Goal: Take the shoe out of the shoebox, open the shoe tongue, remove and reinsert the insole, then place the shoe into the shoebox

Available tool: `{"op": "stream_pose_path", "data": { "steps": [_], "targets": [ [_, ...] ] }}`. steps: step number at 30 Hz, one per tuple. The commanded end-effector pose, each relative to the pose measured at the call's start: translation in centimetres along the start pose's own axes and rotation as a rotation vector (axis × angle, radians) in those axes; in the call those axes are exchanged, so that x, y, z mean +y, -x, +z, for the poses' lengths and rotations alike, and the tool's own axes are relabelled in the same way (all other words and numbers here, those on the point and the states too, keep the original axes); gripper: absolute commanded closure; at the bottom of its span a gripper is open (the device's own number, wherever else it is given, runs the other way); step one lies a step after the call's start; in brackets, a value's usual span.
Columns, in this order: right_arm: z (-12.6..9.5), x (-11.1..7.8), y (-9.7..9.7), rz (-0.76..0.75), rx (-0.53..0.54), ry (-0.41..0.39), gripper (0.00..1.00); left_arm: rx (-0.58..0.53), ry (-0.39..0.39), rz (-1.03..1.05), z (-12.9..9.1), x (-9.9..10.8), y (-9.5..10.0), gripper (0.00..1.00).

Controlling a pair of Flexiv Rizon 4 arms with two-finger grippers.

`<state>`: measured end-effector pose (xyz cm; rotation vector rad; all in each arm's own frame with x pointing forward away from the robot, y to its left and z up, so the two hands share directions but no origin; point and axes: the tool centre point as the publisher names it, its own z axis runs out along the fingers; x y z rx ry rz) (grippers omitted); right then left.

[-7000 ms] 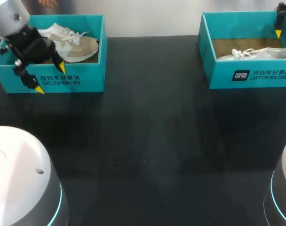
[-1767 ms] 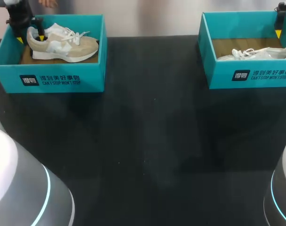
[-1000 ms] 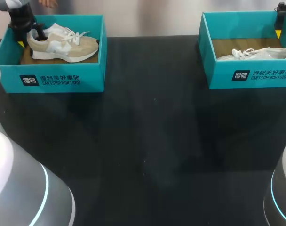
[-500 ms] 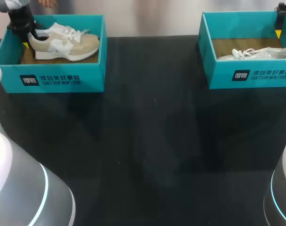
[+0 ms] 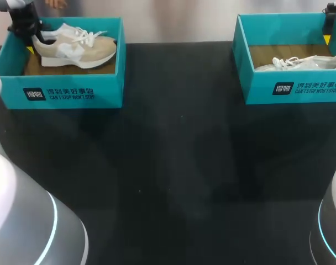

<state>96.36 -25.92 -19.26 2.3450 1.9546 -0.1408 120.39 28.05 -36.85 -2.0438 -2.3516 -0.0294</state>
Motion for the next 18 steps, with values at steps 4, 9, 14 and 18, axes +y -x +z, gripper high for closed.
{"op": "stream_pose_path", "data": {
  "steps": [4,9,14,18],
  "targets": [
    [0.0,0.0,0.0,0.0,-0.001,0.001,0.0,0.018,0.061,-0.033,-4.8,-1.0,-0.7,1.0],
    [0.0,0.0,0.0,0.0,-0.001,0.001,0.0,0.021,0.11,-0.051,-7.6,-1.1,-1.0,1.0],
    [0.0,0.0,0.0,0.0,-0.001,0.001,0.0,0.024,0.124,-0.085,-10.2,-1.8,-1.7,1.0],
    [0.0,0.0,0.0,0.0,-0.001,0.001,0.0,0.029,0.144,-0.094,-13.0,-2.8,-2.0,1.0]
  ]
}}
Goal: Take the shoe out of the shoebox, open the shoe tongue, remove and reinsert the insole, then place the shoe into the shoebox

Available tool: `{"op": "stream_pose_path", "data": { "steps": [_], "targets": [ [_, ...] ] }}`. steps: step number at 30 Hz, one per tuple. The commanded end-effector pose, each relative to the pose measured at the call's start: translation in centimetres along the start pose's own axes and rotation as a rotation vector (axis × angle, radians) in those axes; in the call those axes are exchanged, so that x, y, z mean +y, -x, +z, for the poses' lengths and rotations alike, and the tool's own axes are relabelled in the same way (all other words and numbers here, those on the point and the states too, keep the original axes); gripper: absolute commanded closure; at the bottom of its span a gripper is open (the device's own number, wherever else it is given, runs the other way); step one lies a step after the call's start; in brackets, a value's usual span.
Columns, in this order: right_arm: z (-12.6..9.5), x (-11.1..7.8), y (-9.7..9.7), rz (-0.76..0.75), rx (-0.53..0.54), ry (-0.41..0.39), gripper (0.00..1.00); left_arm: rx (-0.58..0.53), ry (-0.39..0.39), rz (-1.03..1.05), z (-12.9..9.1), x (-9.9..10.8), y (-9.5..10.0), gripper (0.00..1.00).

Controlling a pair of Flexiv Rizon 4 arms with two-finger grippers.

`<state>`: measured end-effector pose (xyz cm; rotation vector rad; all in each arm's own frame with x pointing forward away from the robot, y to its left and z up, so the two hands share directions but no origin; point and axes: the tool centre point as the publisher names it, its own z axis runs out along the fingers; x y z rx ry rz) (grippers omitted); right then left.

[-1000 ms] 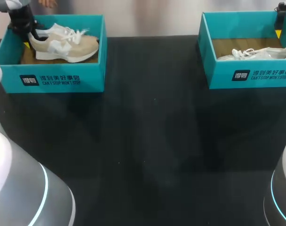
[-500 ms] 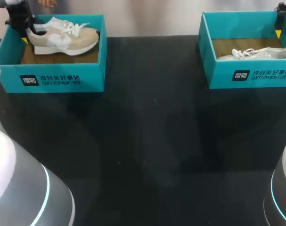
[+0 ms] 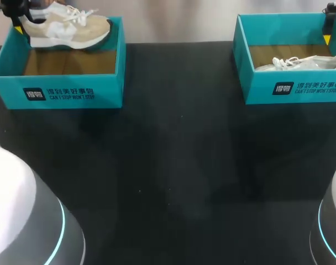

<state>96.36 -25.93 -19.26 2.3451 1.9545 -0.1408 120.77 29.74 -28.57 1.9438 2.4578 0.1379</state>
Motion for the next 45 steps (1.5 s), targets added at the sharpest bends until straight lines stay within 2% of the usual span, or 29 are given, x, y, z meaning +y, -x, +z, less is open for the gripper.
{"op": "stream_pose_path", "data": {
  "steps": [1,5,14,18,30,37,45],
  "targets": [
    [0.0,0.0,0.0,0.0,-0.001,0.001,0.0,0.002,0.073,0.001,-5.5,-3.1,-0.6,1.0],
    [0.0,0.0,0.0,0.0,-0.001,0.001,0.0,0.003,0.111,0.003,-8.5,-3.8,-0.9,1.0],
    [0.0,0.0,0.0,0.0,-0.001,0.001,0.0,0.044,0.198,0.021,-14.4,-8.9,-0.5,1.0],
    [0.0,0.0,0.0,0.0,-0.001,0.001,0.0,0.06,0.222,0.008,-16.0,-11.1,-0.5,1.0],
    [0.0,0.0,0.0,0.0,-0.001,0.001,0.0,0.073,0.296,-0.016,-20.3,-19.8,-0.9,1.0],
    [0.0,0.0,0.0,0.0,-0.001,0.001,0.0,0.067,0.287,-0.045,-22.1,-25.5,-1.0,1.0],
    [0.0,0.0,0.0,0.0,-0.001,0.001,0.0,0.067,0.287,-0.045,-22.1,-25.5,-1.0,1.0]
  ]
}}
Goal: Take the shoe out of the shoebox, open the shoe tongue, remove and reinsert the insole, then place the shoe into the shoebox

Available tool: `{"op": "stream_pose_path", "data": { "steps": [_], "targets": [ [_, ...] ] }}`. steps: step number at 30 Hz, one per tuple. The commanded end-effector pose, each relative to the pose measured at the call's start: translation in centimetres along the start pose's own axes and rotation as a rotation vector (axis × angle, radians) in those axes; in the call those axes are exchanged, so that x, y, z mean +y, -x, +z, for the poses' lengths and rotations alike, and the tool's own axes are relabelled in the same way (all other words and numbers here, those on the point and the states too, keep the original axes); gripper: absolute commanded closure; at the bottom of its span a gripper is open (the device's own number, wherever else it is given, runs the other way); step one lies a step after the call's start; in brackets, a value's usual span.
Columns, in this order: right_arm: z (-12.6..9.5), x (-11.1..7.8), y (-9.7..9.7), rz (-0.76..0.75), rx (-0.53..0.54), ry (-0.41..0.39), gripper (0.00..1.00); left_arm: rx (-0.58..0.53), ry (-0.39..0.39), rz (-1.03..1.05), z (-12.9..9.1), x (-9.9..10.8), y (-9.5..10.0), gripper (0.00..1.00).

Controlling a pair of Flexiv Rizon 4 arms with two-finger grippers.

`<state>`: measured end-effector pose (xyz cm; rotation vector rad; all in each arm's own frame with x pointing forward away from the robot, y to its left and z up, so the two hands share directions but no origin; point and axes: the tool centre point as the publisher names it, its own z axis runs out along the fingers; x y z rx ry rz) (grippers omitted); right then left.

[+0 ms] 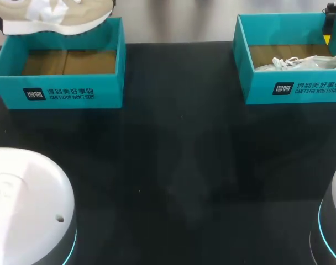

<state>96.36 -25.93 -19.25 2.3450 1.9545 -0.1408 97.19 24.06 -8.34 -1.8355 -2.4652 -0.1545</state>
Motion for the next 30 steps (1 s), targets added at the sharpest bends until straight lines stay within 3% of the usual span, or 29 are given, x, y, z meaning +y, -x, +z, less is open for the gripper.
{"op": "stream_pose_path", "data": {
  "steps": [1,6,10,14,21,30],
  "targets": [
    [0.0,0.0,0.0,0.0,-0.001,0.001,0.0,-0.005,0.322,-0.001,-0.1,-2.8,-0.2,1.0],
    [0.0,0.0,0.0,0.0,-0.001,0.001,0.0,-0.005,0.322,-0.001,-0.1,-2.8,-0.2,1.0],
    [0.0,0.0,0.0,0.0,-0.001,0.001,0.0,0.105,0.422,0.037,-0.8,-6.7,1.0,1.0],
    [0.0,0.0,0.0,0.0,-0.001,0.001,0.0,0.17,0.413,0.058,-0.5,-10.3,2.4,1.0],
    [0.0,0.0,0.0,0.0,-0.001,0.001,0.0,0.12,0.361,0.04,0.1,-15.2,3.4,1.0],
    [0.0,0.0,0.0,0.0,-0.001,0.001,0.0,0.109,0.328,0.088,2.3,-21.0,6.6,1.0]
  ]
}}
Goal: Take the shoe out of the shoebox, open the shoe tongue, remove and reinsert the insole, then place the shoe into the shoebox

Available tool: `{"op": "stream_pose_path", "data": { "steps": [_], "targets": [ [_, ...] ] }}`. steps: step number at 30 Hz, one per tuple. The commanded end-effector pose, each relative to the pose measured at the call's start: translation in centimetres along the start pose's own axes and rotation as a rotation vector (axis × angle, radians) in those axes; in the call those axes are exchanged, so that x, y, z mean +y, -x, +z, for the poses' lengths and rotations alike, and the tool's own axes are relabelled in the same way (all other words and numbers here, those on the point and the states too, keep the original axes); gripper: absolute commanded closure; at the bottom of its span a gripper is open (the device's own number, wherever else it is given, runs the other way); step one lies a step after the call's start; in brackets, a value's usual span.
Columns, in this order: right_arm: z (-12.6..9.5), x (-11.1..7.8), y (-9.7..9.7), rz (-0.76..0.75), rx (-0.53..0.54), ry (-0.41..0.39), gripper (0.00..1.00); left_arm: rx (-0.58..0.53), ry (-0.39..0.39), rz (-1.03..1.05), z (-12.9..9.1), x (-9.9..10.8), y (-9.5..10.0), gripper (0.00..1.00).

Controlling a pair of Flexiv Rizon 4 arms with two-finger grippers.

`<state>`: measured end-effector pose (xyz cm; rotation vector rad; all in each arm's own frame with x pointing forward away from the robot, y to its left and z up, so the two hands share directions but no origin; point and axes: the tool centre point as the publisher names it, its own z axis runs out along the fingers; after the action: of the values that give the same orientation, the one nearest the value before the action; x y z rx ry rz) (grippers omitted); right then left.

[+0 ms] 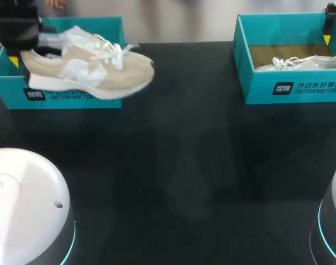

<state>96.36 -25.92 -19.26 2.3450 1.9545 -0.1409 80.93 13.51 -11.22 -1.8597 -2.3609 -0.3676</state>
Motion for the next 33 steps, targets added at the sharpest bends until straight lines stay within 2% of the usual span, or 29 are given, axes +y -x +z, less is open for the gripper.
{"op": "stream_pose_path", "data": {
  "steps": [1,6,10,24,29,33],
  "targets": [
    [0.0,0.0,0.0,0.0,-0.001,0.001,0.0,-0.018,0.242,0.034,0.6,-3.3,1.7,1.0],
    [0.0,0.0,0.0,0.0,-0.001,0.001,0.0,-0.028,0.242,0.061,0.9,-5.9,4.2,1.0],
    [0.0,0.0,0.0,0.0,-0.001,0.001,0.0,-0.05,0.156,0.083,1.3,-7.6,6.1,1.0],
    [0.0,0.0,0.0,0.0,-0.001,0.001,0.0,-0.05,0.156,0.083,1.3,-7.6,6.1,1.0],
    [0.0,0.0,0.0,0.0,-0.001,0.001,0.0,-0.117,0.14,0.181,2.6,-12.6,10.1,1.0],
    [0.0,0.0,0.0,0.0,-0.001,0.001,0.0,-0.124,0.108,0.229,3.7,-15.6,12.6,1.0]
  ]
}}
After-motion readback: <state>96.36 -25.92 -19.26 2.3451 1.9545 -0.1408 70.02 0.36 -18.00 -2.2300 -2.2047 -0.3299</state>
